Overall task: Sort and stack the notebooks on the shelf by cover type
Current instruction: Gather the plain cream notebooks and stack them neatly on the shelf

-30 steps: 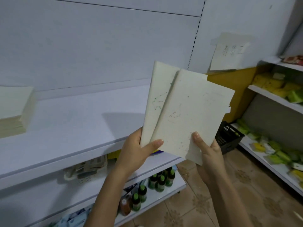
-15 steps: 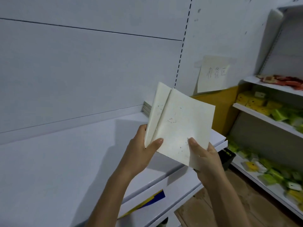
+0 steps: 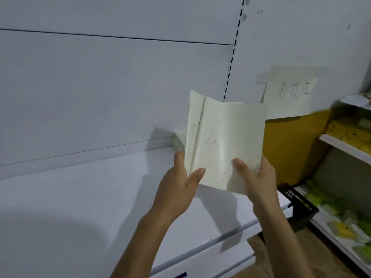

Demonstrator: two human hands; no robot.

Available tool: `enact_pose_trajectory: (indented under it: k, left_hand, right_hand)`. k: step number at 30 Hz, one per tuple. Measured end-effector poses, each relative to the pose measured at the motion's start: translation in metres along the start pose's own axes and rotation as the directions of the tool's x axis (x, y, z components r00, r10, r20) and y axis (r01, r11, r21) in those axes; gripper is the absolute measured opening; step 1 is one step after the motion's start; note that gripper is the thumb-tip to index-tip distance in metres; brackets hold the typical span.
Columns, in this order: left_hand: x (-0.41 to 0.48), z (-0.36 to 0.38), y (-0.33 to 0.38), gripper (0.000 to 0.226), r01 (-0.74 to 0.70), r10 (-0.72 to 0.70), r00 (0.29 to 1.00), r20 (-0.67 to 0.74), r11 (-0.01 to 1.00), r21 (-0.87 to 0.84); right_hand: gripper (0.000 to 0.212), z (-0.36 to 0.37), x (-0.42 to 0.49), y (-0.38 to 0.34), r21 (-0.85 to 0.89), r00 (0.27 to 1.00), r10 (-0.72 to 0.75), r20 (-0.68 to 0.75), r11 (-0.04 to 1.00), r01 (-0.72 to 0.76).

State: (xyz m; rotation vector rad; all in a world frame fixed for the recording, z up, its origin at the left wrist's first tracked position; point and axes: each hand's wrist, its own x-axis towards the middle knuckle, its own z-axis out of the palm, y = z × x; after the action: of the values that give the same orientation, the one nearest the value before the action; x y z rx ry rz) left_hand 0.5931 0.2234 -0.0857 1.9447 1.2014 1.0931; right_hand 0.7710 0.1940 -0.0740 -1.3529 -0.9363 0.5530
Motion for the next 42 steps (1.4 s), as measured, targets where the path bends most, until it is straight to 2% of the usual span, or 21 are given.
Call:
enact_pose_trajectory:
  k: [7, 9, 12, 14, 16, 18, 21, 24, 25, 27, 28, 30, 31, 33, 34, 35, 37, 38, 40, 42]
  left_hand:
    - [0.022, 0.051, 0.008, 0.054, 0.129, -0.132, 0.981, -0.139, 0.991, -0.031]
    - [0.029, 0.064, 0.009, 0.065, 0.150, -0.149, 0.976, -0.156, 0.989, -0.002]
    - [0.043, 0.075, 0.003, 0.095, 0.130, -0.106, 0.978, -0.181, 0.984, 0.124]
    - [0.052, 0.078, -0.006, 0.104, 0.151, -0.103, 0.966, -0.236, 0.969, 0.196]
    - [0.057, 0.081, -0.016, 0.099, 0.202, -0.138, 0.954, -0.265, 0.952, 0.232]
    - [0.058, 0.087, -0.025, 0.094, 0.271, -0.215, 0.934, -0.287, 0.947, 0.172]
    - [0.060, 0.090, -0.036, 0.114, 0.328, -0.299, 0.908, -0.294, 0.943, 0.051]
    - [0.062, 0.090, -0.043, 0.125, 0.333, -0.279, 0.914, -0.293, 0.931, 0.152]
    - [0.063, 0.091, -0.044, 0.125, 0.334, -0.276, 0.917, -0.289, 0.926, 0.174]
    - [0.063, 0.093, -0.044, 0.123, 0.333, -0.273, 0.920, -0.282, 0.922, 0.196]
    - [0.063, 0.094, -0.044, 0.121, 0.327, -0.265, 0.923, -0.281, 0.923, 0.204]
    - [0.063, 0.093, -0.044, 0.114, 0.310, -0.249, 0.928, -0.278, 0.928, 0.204]
    - [0.064, 0.092, -0.043, 0.111, 0.304, -0.248, 0.930, -0.270, 0.934, 0.188]
    - [0.067, 0.090, -0.041, 0.107, 0.284, -0.250, 0.939, -0.236, 0.951, 0.120]
    - [0.068, 0.090, -0.039, 0.107, 0.274, -0.247, 0.941, -0.231, 0.958, 0.090]
    - [0.067, 0.089, -0.037, 0.109, 0.273, -0.249, 0.938, -0.240, 0.959, 0.072]
    - [0.064, 0.089, -0.033, 0.117, 0.322, -0.294, 0.917, -0.269, 0.944, 0.068]
    - [0.063, 0.090, -0.033, 0.118, 0.354, -0.323, 0.904, -0.281, 0.933, 0.068]
    - [0.062, 0.091, -0.035, 0.116, 0.373, -0.339, 0.894, -0.293, 0.925, 0.068]
    - [0.063, 0.090, -0.036, 0.109, 0.366, -0.329, 0.897, -0.294, 0.927, 0.078]
  right_hand:
    - [0.036, -0.017, 0.057, 0.028, -0.069, 0.992, -0.003, 0.127, 0.998, 0.012]
    - [0.036, -0.022, 0.073, 0.036, -0.089, 0.988, -0.001, 0.151, 0.996, 0.015]
    - [0.033, -0.022, 0.099, 0.044, -0.068, 0.976, -0.007, 0.216, 0.997, 0.022]
    - [0.034, -0.016, 0.117, 0.050, -0.054, 0.959, 0.010, 0.283, 0.999, 0.005]
    - [0.035, -0.009, 0.133, 0.059, -0.146, 0.940, 0.033, 0.341, 0.989, 0.018]
    - [0.035, -0.002, 0.146, 0.068, -0.291, 0.911, 0.070, 0.406, 0.955, 0.056]
    - [0.023, 0.003, 0.157, 0.081, -0.326, 0.871, 0.102, 0.481, 0.943, 0.070]
    - [0.018, 0.004, 0.163, 0.085, -0.323, 0.860, 0.079, 0.505, 0.941, 0.103]
    - [0.023, 0.004, 0.165, 0.085, -0.356, 0.858, 0.076, 0.509, 0.925, 0.129]
    - [0.033, 0.004, 0.166, 0.082, -0.470, 0.877, 0.040, 0.479, 0.855, 0.218]
    - [0.027, 0.004, 0.166, 0.079, -0.498, 0.886, -0.040, 0.461, 0.815, 0.296]
    - [0.013, 0.004, 0.165, 0.069, -0.421, 0.881, -0.188, 0.435, 0.822, 0.384]
    - [0.012, 0.006, 0.166, 0.063, -0.317, 0.882, -0.208, 0.422, 0.878, 0.359]
    - [0.011, 0.013, 0.169, 0.054, -0.106, 0.895, -0.159, 0.416, 0.969, 0.221]
    - [0.013, 0.017, 0.170, 0.055, -0.075, 0.897, -0.133, 0.421, 0.981, 0.181]
    - [0.017, 0.021, 0.169, 0.057, -0.138, 0.893, -0.107, 0.437, 0.973, 0.184]
    - [0.032, 0.027, 0.166, 0.069, -0.420, 0.877, -0.071, 0.476, 0.857, 0.297]
    - [0.041, 0.028, 0.164, 0.076, -0.504, 0.865, -0.042, 0.500, 0.798, 0.330]
    - [0.054, 0.028, 0.162, 0.085, -0.431, 0.846, 0.044, 0.531, 0.874, 0.225]
    - [0.059, 0.029, 0.165, 0.089, -0.323, 0.831, 0.058, 0.553, 0.935, 0.150]
